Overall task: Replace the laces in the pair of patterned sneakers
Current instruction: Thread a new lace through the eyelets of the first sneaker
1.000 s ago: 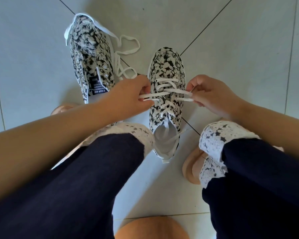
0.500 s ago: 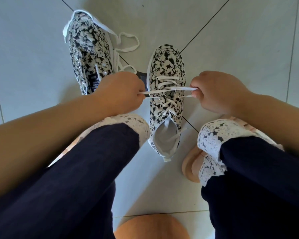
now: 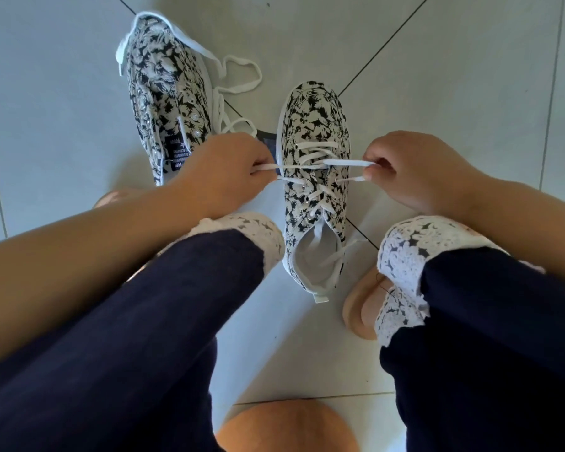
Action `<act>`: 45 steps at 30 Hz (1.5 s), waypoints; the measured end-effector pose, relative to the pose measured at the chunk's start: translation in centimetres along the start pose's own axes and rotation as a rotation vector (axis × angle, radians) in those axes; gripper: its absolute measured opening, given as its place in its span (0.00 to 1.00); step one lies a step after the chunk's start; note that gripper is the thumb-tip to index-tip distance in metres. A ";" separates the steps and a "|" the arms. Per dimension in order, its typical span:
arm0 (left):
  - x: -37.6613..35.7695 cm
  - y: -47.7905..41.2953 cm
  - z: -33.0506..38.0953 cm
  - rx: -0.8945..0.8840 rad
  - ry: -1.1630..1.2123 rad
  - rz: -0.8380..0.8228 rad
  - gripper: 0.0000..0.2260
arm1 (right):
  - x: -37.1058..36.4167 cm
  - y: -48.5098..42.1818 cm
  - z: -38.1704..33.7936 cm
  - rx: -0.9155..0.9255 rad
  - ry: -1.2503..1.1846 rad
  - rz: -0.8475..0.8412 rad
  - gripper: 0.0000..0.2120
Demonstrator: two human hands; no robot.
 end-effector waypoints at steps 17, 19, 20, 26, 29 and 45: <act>-5.5 1.7 3.4 -0.091 -0.107 -0.127 0.19 | -5.4 0.8 -2.3 -0.069 -0.109 -0.249 0.22; -6.0 1.8 3.8 -0.133 -0.024 -0.116 0.16 | -6.1 0.8 -2.1 -0.145 -0.043 -0.214 0.23; -6.2 1.9 4.1 -0.154 0.004 -0.102 0.14 | -6.4 0.8 -2.2 -0.157 -0.025 -0.204 0.21; -7.4 1.5 5.2 -0.165 -0.448 -0.265 0.18 | -6.3 0.9 -1.8 -0.140 -0.100 -0.212 0.12; -7.1 0.9 5.6 -0.173 -0.565 -0.294 0.19 | -6.4 1.0 -1.7 -0.142 -0.093 -0.180 0.12; -5.1 -0.4 6.6 -0.167 -0.522 -0.200 0.10 | -6.1 0.7 0.5 -0.255 -0.600 -0.053 0.04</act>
Point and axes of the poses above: each hand's wrist, its own y-axis away from the middle knuckle, its own x-axis out of the back of the hand, z = x × y, the point moved 7 cm from there along -y, towards the middle knuckle, and after that the axes turned 12 degrees about -z, right-handed, at the moved point
